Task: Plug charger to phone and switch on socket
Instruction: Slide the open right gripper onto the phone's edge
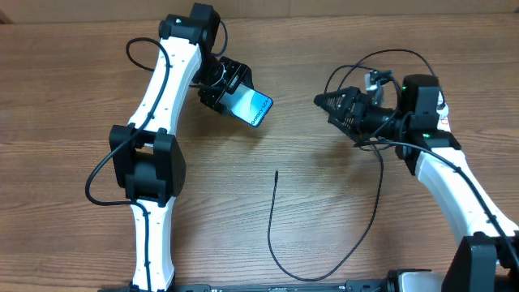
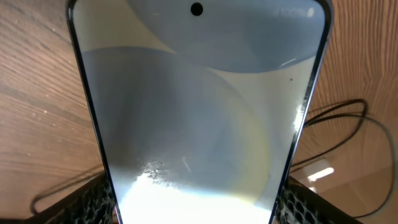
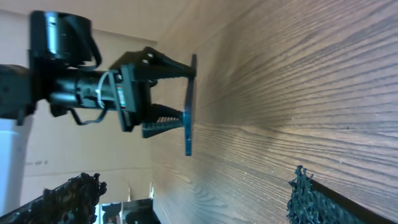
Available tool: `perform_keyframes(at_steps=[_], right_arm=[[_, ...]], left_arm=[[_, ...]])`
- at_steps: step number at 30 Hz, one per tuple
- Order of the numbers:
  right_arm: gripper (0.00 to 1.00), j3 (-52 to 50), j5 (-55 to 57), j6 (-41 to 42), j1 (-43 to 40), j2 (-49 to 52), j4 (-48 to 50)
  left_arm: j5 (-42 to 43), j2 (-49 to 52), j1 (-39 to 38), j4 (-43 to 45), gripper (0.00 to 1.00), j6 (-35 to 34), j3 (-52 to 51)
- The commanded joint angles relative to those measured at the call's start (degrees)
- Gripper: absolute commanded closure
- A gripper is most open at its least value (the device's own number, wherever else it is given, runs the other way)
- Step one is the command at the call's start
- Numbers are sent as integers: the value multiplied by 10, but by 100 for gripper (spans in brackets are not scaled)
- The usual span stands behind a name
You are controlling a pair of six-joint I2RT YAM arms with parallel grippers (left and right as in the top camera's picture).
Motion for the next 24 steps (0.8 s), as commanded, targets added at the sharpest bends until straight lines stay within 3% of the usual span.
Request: perform_keyframes(at_steps=[1, 24], right_arm=[[0, 15, 45, 12, 22, 3, 8], [0, 15, 106, 43, 66, 3, 2]], left_arm=[[36, 0, -8, 0, 96, -51, 18], [82, 0, -78, 24, 96, -116, 18]])
